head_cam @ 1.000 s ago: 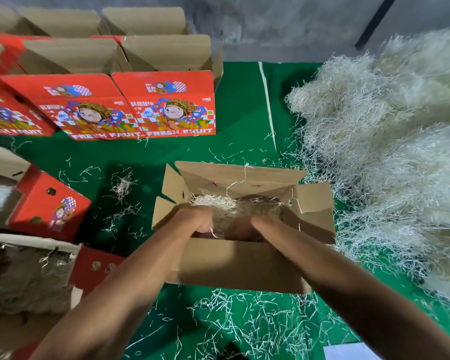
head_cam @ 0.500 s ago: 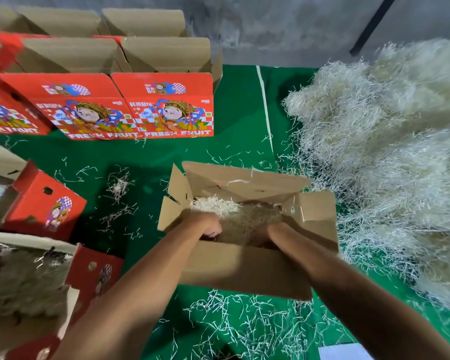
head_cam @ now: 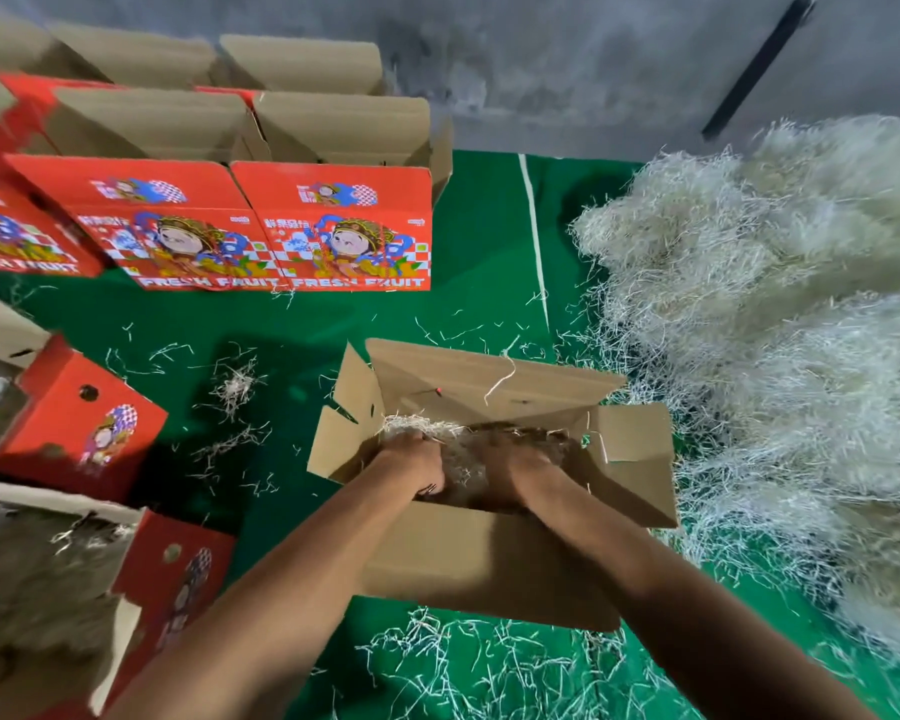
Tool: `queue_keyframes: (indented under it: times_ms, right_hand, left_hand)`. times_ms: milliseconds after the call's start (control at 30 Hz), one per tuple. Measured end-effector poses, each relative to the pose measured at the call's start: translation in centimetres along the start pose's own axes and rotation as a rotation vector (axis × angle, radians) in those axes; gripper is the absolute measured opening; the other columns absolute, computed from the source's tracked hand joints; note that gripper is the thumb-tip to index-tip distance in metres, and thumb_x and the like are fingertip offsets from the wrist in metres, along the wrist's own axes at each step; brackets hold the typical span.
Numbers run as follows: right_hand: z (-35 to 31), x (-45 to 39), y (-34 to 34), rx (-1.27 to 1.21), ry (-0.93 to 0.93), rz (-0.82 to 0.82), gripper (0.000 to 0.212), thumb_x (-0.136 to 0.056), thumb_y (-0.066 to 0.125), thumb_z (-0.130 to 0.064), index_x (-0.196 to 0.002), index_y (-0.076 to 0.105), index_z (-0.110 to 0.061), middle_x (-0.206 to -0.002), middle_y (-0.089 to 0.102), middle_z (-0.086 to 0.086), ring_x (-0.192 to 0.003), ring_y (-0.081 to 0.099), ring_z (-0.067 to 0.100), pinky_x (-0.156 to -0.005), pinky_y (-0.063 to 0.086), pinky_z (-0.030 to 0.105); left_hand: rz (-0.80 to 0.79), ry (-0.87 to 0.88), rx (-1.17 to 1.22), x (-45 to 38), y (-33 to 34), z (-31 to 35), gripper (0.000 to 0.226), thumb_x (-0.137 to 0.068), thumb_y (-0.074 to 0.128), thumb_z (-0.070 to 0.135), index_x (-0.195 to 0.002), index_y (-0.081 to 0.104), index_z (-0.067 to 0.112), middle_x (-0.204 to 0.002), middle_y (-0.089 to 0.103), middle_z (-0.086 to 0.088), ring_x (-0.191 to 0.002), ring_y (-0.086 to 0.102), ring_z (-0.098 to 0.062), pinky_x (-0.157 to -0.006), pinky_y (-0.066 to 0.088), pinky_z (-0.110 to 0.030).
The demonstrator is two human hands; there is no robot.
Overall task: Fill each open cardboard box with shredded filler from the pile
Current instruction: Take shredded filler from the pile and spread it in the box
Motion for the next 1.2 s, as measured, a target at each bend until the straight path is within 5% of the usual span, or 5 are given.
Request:
queue_keyframes:
  times_ms: [300,600,800,967,1200]
  right_hand:
    - [3.6,-0.4,-1.0,-0.076,0.123,0.105,0.036,-0.093,0.054,-0.006,-0.127,0.062,-0.010,-0.129,0.063,0.017,-0.117,0.062,0.034,-0.097,0.050,0.041]
    - [5.8,1.3,0.9,-0.202,0.309,0.104,0.028,-0.103,0.044,-0.014,-0.120,0.063,-0.004,-0.125,0.061,0.019,-0.121,0.055,0.033,-0.102,0.042,0.038]
    - [4.0,3.4,-0.8,-0.289,0.356,0.280,0.021,-0.099,0.050,-0.006,-0.113,0.065,-0.002,-0.111,0.068,0.016,-0.098,0.067,0.027,-0.087,0.056,0.033]
    - [2.4,6.0,4.6,-0.446,0.178,-0.098,0.044,-0.098,0.056,-0.035,-0.137,0.057,-0.014,-0.139,0.057,0.010,-0.128,0.054,0.028,-0.111,0.040,0.044]
    - [1.9,8.6,3.3,-0.539,0.149,0.103,0.036,-0.100,0.055,-0.028,-0.130,0.060,-0.010,-0.081,0.052,-0.010,-0.068,0.047,0.003,-0.081,0.049,0.029]
  left_hand:
    - [0.326,0.031,0.196,0.3,-2.2,0.3,0.028,-0.089,0.054,0.025,-0.115,0.063,0.017,-0.120,0.065,-0.007,-0.109,0.060,-0.026,-0.095,0.048,-0.038]
    - [-0.158,-0.027,0.212,1.6,2.3,-0.2,0.039,-0.095,0.041,0.020,-0.132,0.053,0.009,-0.133,0.057,-0.013,-0.120,0.055,-0.031,-0.099,0.039,-0.038]
    - [0.160,0.021,0.386,3.8,0.0,0.6,0.015,-0.094,0.048,0.023,-0.087,0.060,0.018,-0.074,0.059,0.003,-0.070,0.057,-0.016,-0.077,0.046,-0.037]
    - [0.039,-0.087,0.320,6.4,2.5,0.5,0.026,-0.087,0.049,0.011,-0.110,0.062,0.008,-0.101,0.067,-0.004,-0.085,0.062,-0.019,-0.071,0.052,-0.030]
    - [0.105,-0.116,0.353,10.1,1.0,-0.1,0.037,-0.095,0.050,0.030,-0.125,0.055,0.011,-0.134,0.057,-0.013,-0.116,0.057,-0.028,-0.084,0.045,-0.034]
Point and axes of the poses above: each hand's wrist, its own x-axis away from the middle knuckle, its own y-axis out of the palm, z = x × y, the point moved 7 cm from there along -x, towards the middle knuckle
